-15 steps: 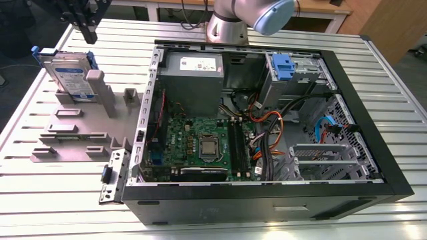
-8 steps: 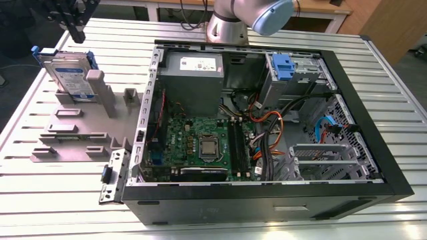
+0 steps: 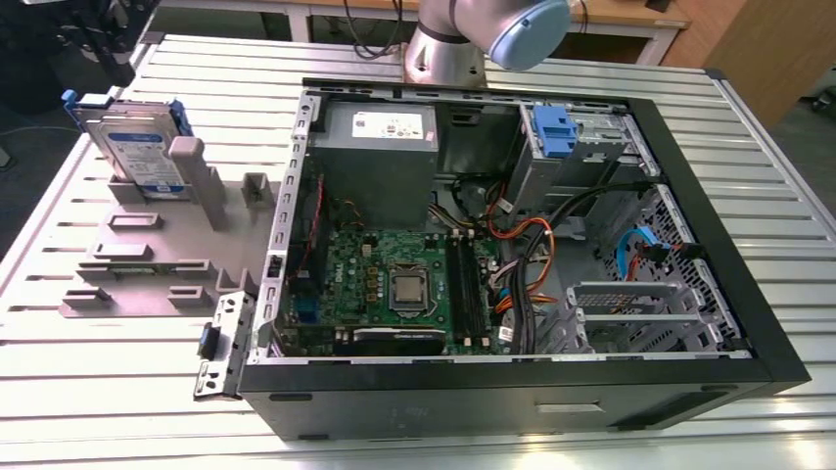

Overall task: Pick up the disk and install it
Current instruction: 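Reach for the disk, then pick up the disk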

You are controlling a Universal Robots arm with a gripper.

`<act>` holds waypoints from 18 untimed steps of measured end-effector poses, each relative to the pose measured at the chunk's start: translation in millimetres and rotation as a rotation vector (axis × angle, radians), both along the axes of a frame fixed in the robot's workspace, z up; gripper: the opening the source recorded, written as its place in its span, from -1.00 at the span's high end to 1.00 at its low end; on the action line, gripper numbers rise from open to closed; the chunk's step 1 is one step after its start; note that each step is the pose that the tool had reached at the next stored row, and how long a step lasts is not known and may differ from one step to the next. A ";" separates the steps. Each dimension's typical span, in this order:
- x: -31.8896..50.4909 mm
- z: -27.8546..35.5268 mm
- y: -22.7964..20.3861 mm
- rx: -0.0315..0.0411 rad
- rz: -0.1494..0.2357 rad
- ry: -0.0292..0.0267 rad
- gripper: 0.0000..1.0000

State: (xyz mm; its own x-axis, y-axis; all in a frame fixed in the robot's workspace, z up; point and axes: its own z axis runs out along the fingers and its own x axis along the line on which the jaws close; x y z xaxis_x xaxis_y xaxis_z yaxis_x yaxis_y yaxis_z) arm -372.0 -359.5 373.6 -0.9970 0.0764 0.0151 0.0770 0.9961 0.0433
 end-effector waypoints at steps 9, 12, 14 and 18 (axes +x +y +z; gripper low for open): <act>-40.8 -11.6 10.8 0.0000 0.000 0.0000 0.79; -52.1 -15.2 16.9 0.0000 0.000 -0.0002 0.79; -53.7 -17.3 18.7 0.0000 0.000 0.0002 0.79; -53.8 -17.6 18.8 0.0010 0.000 0.0014 0.79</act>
State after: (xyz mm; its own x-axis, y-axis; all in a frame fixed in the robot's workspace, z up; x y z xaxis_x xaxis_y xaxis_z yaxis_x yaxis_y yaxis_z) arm -425.8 -340.8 356.0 -0.9969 0.0763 0.0165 0.0770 0.9961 0.0442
